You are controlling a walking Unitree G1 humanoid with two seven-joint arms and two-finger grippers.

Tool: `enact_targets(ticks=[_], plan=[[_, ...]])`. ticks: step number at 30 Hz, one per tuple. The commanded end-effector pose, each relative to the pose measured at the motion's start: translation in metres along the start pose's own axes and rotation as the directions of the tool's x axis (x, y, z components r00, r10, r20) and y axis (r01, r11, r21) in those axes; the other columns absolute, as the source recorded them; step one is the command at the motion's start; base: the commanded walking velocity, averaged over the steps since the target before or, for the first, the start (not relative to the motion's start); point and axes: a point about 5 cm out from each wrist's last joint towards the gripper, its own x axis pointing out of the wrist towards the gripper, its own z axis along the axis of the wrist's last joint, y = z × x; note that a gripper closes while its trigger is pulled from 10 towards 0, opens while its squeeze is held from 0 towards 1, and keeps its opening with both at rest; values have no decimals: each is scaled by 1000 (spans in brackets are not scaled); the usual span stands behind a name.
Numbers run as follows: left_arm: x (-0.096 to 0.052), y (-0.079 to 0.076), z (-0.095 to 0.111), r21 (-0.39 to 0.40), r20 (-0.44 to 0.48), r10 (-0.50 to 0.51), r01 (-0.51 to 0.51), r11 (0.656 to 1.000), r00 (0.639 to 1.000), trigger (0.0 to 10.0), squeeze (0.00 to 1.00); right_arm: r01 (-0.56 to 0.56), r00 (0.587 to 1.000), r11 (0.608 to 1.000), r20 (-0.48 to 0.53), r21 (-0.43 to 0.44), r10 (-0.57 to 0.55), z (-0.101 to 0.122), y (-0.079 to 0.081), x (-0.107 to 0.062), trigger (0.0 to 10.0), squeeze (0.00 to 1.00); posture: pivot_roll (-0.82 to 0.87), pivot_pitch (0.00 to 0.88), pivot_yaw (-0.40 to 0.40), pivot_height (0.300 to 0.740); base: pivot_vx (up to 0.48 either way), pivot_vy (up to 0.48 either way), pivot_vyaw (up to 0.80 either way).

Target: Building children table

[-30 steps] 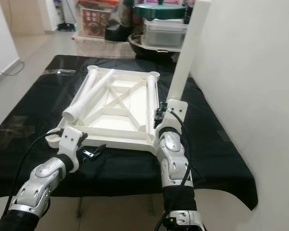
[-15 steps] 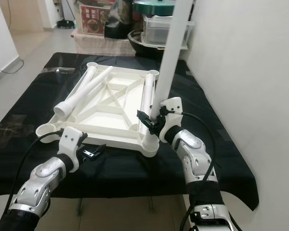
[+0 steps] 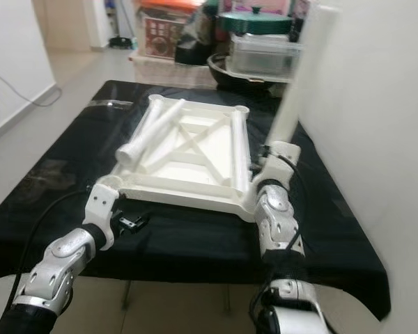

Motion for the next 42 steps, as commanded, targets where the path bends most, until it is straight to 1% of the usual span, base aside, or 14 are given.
enact_targets(ticks=[1, 3, 4, 9, 11, 17, 20, 24, 27, 35, 38, 39, 40, 42], plan=[[2, -5, 1, 13, 0, -21, 21, 1000, 1000, 10000, 0, -117, 982, 992, -153, -51, 108, -31, 16, -13, 10000, 0, 65, 0, -101, 740, 0, 0, 0], [4, -7, 1, 12, 1, -29, 29, 1000, 1000, 10000, 0, -259, 963, 961, -100, -99, 250, -25, 36, -21, 10000, 0, 59, 0, -98, 740, 0, 0, 0], [4, -8, 1, 12, 2, -33, 33, 999, 999, 10000, 0, -291, 955, 955, -72, -57, 287, -21, 39, -22, 10000, 1000, 57, 0, -99, 740, 0, 0, 0], [5, -8, 2, 12, 4, -34, 34, 999, 999, 10000, 0, -325, 945, 946, -34, 2, 325, -13, 42, -20, 10000, 1000, 57, 0, -100, 740, 0, 0, 0], [5, -4, 3, 12, 7, -25, 25, 1000, 1000, 10000, 0, -462, 887, 887, 19, 7, 462, 5, 42, -11, 10000, 0, 59, 0, -112, 740, 0, 0, 0], [3, -1, 1, 12, 3, -14, 14, 1000, 1000, 10000, 0, -746, 660, 657, 12, -109, 751, 21, 33, -24, 9843, 0, 49, 0, -120, 740, 0, 0, 0], [4, -6, -1, 1, 3, -10, 10, 1000, 1000, 10000, 0, -813, 579, 563, -107, -146, 809, 4, 22, -29, 0, 0, 51, 0, -126, 740, 0, 0, 0], [4, -10, 0, -6, 9, -16, 16, 1000, 1000, 10000, 0, -754, 656, 634, -158, -169, 738, -9, 19, -22, 0, 0, 61, 0, -127, 740, 0, 0, 0], [3, -8, -2, -3, 3, -10, 10, 1000, 1000, 10000, 0, -441, 891, 886, -187, -143, 413, -20, 3, 3, 0, 0, 63, 0, -125, 740, 0, 0, 0], [1, -4, -1, 10, -3, -12, 12, 1000, 1000, 10000, 0, -61, 978, 998, -203, -30, 54, -28, 1, -8, 0, 0, 65, 0, -113, 740, 0, 0, 0], [2, -6, -2, 10, -7, -16, 16, 1000, 1000, 10000, 0, -130, 970, 991, -211, -44, 118, -29, 19, -22, 10000, 0, 53, 0, -102, 740, 0, 0, 0], [2, -8, -3, 8, -8, -22, 22, 1000, 1000, 10000, 0, -182, 964, 982, -206, -48, 169, -28, 29, -28, 10000, 0, 50, 0, -101, 740, 0, 0, 0], [3, -10, -2, 3, -6, -28, 28, 1000, 1000, 10000, 0, -229, 960, 973, -177, -40, 219, -24, 34, -31, 10000, 976, 49, 0, -103, 740, 0, 0, 0], [4, -10, -1, -1, -3, -31, 31, 1000, 1000, 10000, 0, -270, 957, 963, -123, -29, 264, -16, 37, -31, 10000, 1000, 47, 0, -103, 740, 0, 0, 0]])
